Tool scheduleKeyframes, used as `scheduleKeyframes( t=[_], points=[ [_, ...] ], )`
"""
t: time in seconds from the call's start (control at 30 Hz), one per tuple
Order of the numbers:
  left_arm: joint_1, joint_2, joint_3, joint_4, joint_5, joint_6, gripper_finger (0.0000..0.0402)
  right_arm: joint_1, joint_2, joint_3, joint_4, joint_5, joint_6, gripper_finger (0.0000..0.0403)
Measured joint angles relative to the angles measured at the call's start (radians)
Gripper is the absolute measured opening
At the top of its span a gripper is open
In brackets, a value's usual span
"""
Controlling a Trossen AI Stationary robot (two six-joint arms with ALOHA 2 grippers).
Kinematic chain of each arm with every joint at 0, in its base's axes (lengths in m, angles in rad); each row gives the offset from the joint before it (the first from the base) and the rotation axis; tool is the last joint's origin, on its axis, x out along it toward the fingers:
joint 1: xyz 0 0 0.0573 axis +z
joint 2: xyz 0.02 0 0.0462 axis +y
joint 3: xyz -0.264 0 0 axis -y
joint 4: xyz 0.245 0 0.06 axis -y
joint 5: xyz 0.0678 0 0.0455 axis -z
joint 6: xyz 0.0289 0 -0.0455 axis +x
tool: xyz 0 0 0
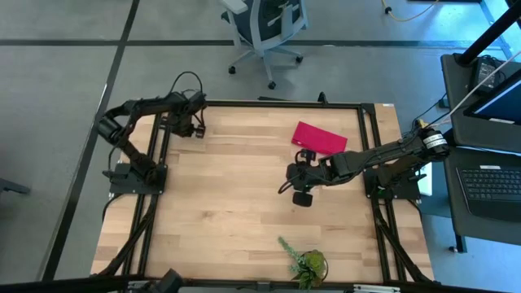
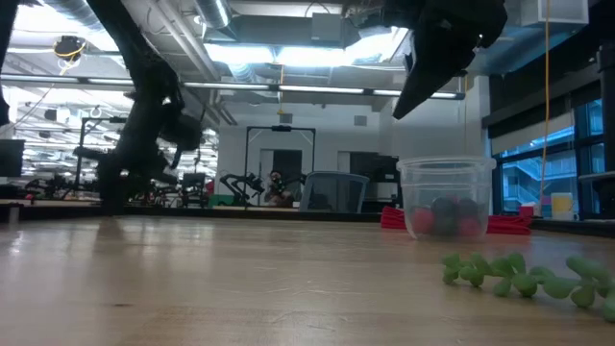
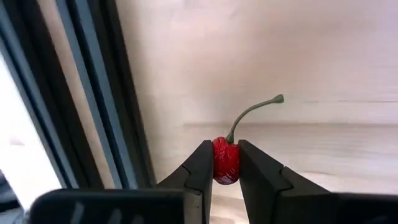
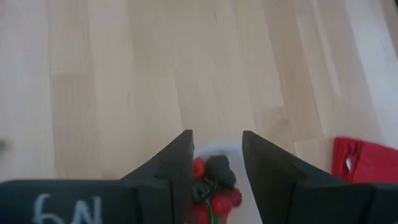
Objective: Pick and placing Produce into tupperware
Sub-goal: Put the red cherry into the transparent container
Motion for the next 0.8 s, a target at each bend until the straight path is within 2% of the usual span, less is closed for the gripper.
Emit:
scheduleKeyframes(
  t=[0.17,0.33,0.47,0.57,0.7,0.8],
  points=[
    [-0.061,-0.128,0.012,0.022,0.018,0.054,0.0059,0.000,0.000,0.000,-0.070,0.000,0.027,0.0141],
    [-0.176,-0.277,0.012,0.146,0.088,0.134,0.0054,0.000,0.000,0.000,-0.102,0.000,0.059,0.0141],
    [-0.313,-0.378,0.007,0.351,0.157,0.222,0.0053,0.000,0.000,0.000,-0.069,0.000,0.082,0.0141],
    [-0.444,-0.444,-0.044,0.530,0.178,0.311,0.0052,0.000,0.000,0.000,-0.031,0.000,0.102,0.0141],
    [-0.620,-0.516,-0.166,0.809,0.187,0.401,0.0051,0.001,0.000,0.000,0.028,0.003,0.096,0.0141],
    [-0.744,-0.534,-0.287,1.048,0.209,0.446,0.0052,0.012,0.000,-0.005,0.113,0.066,-0.009,0.0141]
  ],
)
